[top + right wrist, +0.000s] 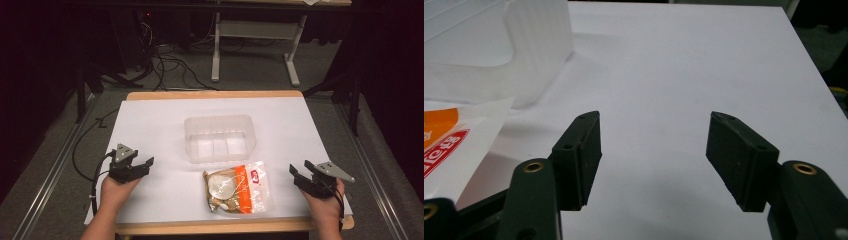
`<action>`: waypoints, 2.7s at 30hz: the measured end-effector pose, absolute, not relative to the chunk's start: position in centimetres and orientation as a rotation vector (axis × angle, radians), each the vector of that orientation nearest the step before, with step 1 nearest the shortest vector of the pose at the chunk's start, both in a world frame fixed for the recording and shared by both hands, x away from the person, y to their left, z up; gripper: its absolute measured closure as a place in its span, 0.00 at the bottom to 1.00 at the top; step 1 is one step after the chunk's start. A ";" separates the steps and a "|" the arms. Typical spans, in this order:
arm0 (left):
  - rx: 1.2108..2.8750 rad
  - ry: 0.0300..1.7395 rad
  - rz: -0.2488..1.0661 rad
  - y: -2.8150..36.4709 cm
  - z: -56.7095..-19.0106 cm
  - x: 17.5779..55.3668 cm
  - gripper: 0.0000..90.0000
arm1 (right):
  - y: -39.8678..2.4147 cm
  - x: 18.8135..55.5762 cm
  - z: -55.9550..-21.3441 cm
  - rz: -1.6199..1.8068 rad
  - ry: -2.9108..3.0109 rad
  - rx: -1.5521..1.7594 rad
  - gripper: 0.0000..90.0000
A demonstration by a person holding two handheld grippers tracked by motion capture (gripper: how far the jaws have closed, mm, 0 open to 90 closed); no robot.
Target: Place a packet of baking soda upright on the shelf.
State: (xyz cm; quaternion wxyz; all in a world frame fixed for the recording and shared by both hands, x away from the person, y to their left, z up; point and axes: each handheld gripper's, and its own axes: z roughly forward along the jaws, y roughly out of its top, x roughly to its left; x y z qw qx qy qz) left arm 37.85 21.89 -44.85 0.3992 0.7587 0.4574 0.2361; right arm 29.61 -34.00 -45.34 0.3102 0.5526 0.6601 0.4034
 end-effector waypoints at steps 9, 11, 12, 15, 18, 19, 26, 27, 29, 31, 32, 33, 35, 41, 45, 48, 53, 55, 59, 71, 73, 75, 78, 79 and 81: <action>1.929 1.119 0.615 21.5 -44.6 37.5 0.37 | -34.5 29.7 -45.4 1.083 1.733 1.472 0.42; 1.939 1.113 0.611 21.5 -44.7 37.5 0.37 | -34.5 29.7 -45.3 1.087 1.735 1.472 0.42; 1.939 1.110 0.613 21.4 -44.7 37.5 0.37 | -34.3 29.7 -45.4 1.091 1.736 1.476 0.42; 1.937 1.106 0.613 21.4 -44.6 37.5 0.38 | -34.3 29.7 -45.3 1.107 1.742 1.474 0.42; 1.944 1.097 0.617 21.3 -44.6 37.5 0.38 | -34.0 29.6 -45.2 1.102 1.750 1.451 0.42; 1.946 1.097 0.615 21.3 -44.6 37.4 0.38 | -34.0 29.6 -45.2 1.102 1.750 1.451 0.42; 1.943 1.095 0.614 21.3 -44.6 37.4 0.38 | -33.7 29.5 -45.0 1.104 1.751 1.429 0.42; 1.941 1.095 0.612 21.3 -44.6 37.4 0.38 | -33.7 29.4 -44.9 1.106 1.747 1.430 0.42; 1.943 1.094 0.611 21.3 -44.6 37.4 0.38 | -33.6 29.3 -44.8 1.109 1.748 1.425 0.42; 1.942 1.093 0.609 21.3 -44.5 37.4 0.38 | -33.5 29.2 -44.8 1.110 1.750 1.416 0.42; 1.942 1.092 0.605 21.3 -44.5 37.4 0.38 | -33.5 29.2 -44.7 1.113 1.749 1.416 0.42; 1.941 1.092 0.602 21.3 -44.5 37.4 0.38 | -33.4 29.1 -44.7 1.117 1.746 1.411 0.42; 1.938 1.092 0.601 21.3 -44.5 37.4 0.38 | -33.2 29.0 -44.5 1.120 1.749 1.395 0.42; 1.924 1.089 0.596 21.4 -44.3 37.3 0.39 | -32.5 28.5 -44.1 1.130 1.760 1.349 0.42; 1.916 1.081 0.582 21.3 -44.2 37.2 0.39 | -31.9 28.3 -43.9 1.138 1.781 1.320 0.41; 1.906 1.074 0.575 21.2 -44.1 37.1 0.39 | -31.2 28.1 -43.7 1.141 1.800 1.305 0.41; 1.897 1.068 0.560 21.1 -44.0 37.0 0.38 | -30.2 27.9 -43.6 1.149 1.833 1.283 0.39; 1.901 1.062 0.563 21.0 -44.0 37.0 0.38 | -29.8 27.8 -43.6 1.154 1.848 1.273 0.38; 1.911 1.040 0.573 20.5 -43.9 36.8 0.35 | -28.9 27.8 -43.7 1.146 1.895 1.299 0.31; 1.969 0.981 0.586 19.4 -44.1 36.5 0.35 | -26.3 27.7 -44.9 1.136 2.042 1.340 0.23; 1.970 0.981 0.584 19.4 -44.1 36.5 0.35 | -26.1 27.8 -45.0 1.139 2.057 1.347 0.23; 1.974 0.981 0.581 19.4 -44.1 36.6 0.35 | -26.0 27.9 -45.3 1.143 2.078 1.361 0.22; 1.974 0.980 0.581 19.4 -44.1 36.6 0.35 | -25.8 28.1 -45.7 1.147 2.113 1.396 0.22; 1.974 0.979 0.581 19.4 -44.1 36.6 0.35 | -25.6 28.2 -45.9 1.143 2.127 1.405 0.22; 1.975 0.978 0.581 19.4 -44.1 36.6 0.35 | -25.4 28.3 -46.1 1.140 2.148 1.403 0.21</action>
